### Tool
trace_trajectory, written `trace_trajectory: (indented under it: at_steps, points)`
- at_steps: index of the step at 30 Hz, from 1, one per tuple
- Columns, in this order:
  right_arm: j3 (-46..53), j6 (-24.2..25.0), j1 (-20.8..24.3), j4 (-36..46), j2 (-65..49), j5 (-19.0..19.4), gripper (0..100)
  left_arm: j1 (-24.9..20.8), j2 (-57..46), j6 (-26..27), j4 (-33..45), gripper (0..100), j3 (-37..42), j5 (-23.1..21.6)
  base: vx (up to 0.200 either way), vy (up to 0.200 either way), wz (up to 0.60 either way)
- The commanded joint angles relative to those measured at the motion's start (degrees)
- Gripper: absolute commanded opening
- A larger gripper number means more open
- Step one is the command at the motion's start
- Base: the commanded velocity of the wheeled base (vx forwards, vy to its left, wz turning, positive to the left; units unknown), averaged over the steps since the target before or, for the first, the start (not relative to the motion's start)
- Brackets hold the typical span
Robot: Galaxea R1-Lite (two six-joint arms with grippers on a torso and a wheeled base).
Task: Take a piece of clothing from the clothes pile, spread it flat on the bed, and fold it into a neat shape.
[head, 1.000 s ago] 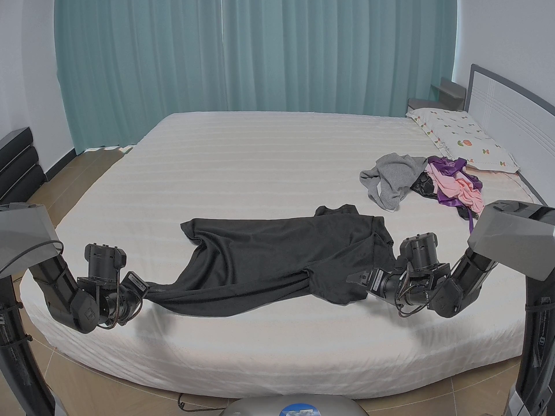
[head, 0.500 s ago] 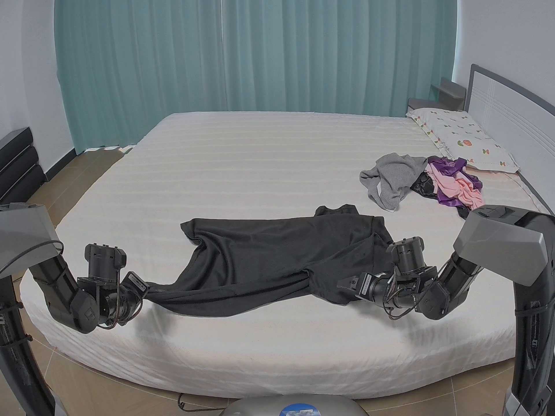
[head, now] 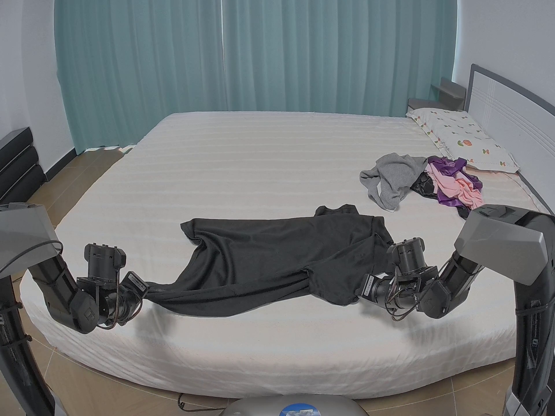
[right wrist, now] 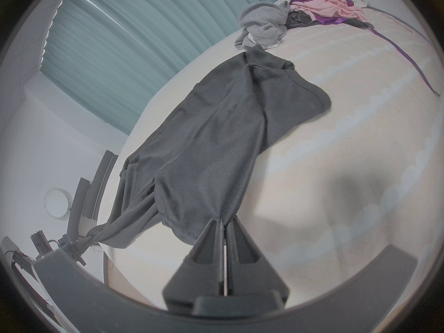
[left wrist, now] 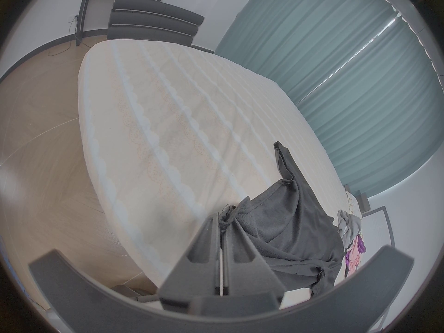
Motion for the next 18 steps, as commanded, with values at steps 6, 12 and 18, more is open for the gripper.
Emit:
trace_trajectory:
  at_steps: [6,12,18]
  points:
    - [15.3,-1.3,-5.6,0.1,-15.9,3.6,0,-0.3,-2.6,5.4,0.6,0,2.8,0.1,0.000,0.000,0.00]
    - [27.1,-3.8,-8.6,0.1,-26.3,7.5,0,-0.4,-6.3,12.4,0.7,0,6.7,0.1,0.000,0.000,0.00]
    - [36.4,-6.4,-8.7,0.0,-31.2,7.9,0,-1.8,-7.5,20.2,0.6,0,11.7,0.0,0.000,0.000,0.00]
